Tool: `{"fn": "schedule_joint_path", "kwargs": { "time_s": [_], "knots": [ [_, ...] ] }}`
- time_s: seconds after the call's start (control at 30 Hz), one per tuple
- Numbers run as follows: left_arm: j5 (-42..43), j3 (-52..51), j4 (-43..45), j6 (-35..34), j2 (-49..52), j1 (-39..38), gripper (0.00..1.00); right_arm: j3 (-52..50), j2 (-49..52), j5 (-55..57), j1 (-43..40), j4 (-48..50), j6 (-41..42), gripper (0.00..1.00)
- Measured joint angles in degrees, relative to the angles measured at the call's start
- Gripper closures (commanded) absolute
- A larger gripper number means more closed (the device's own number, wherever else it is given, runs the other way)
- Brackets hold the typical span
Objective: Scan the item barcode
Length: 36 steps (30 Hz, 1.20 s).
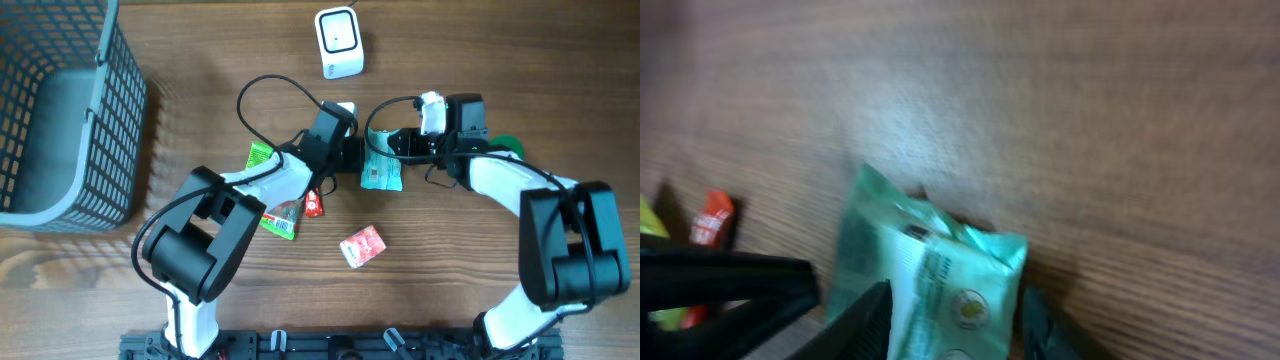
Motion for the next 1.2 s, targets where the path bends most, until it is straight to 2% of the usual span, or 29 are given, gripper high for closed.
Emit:
{"fn": "schedule_joint_path", "kwargs": {
  "time_s": [0.1, 0.27, 0.43, 0.57, 0.63, 0.7, 0.73, 0.83, 1.07, 1.2],
  "knots": [
    [0.02, 0.00, -2.32, 0.00, 0.00, -1.49, 0.96, 0.96, 0.55, -0.33, 0.00, -6.69, 1.29, 0.69],
    [0.02, 0.00, -3.06, 0.00, 0.00, -2.43, 0.96, 2.93, -0.37, -2.05, -0.07, -20.37, 2.91, 0.68],
    [-0.90, 0.00, -3.93, 0.02, 0.00, -2.19, 0.95, 1.03, -5.79, -1.70, -0.07, -35.54, 2.95, 0.55],
    [-0.39, 0.00, -5.11, 0.02, -0.96, 1.88, 0.94, 0.42, -17.22, 0.42, -0.04, -35.23, 2.78, 0.48],
    [6.19, 0.11, -8.31, -0.02, -4.26, 4.31, 0.96, 0.42, -21.90, 4.07, 0.00, -33.51, 2.78, 0.46],
    [13.62, 0.76, -15.80, 0.02, -6.67, 4.00, 0.96, 0.42, -21.64, 6.45, 0.04, -33.57, 2.71, 0.46],
    [16.24, 1.11, -22.97, 0.02, -6.91, 3.45, 0.96, 0.42, -21.20, 7.15, 0.04, -33.66, 2.40, 0.46],
    [20.20, 0.46, -33.33, 0.04, -6.91, 1.33, 0.96, 0.42, -19.87, 7.93, 0.04, -35.52, 2.29, 0.46],
    [21.53, 0.42, -35.80, 0.90, -6.91, -2.40, 0.96, 0.39, -19.45, 7.93, 0.04, -46.36, 2.58, 0.44],
    [20.31, 0.42, -35.30, 0.81, -6.88, -4.09, 0.96, 0.39, -19.45, 7.93, 0.04, -48.37, 3.65, 0.44]
  ]
}}
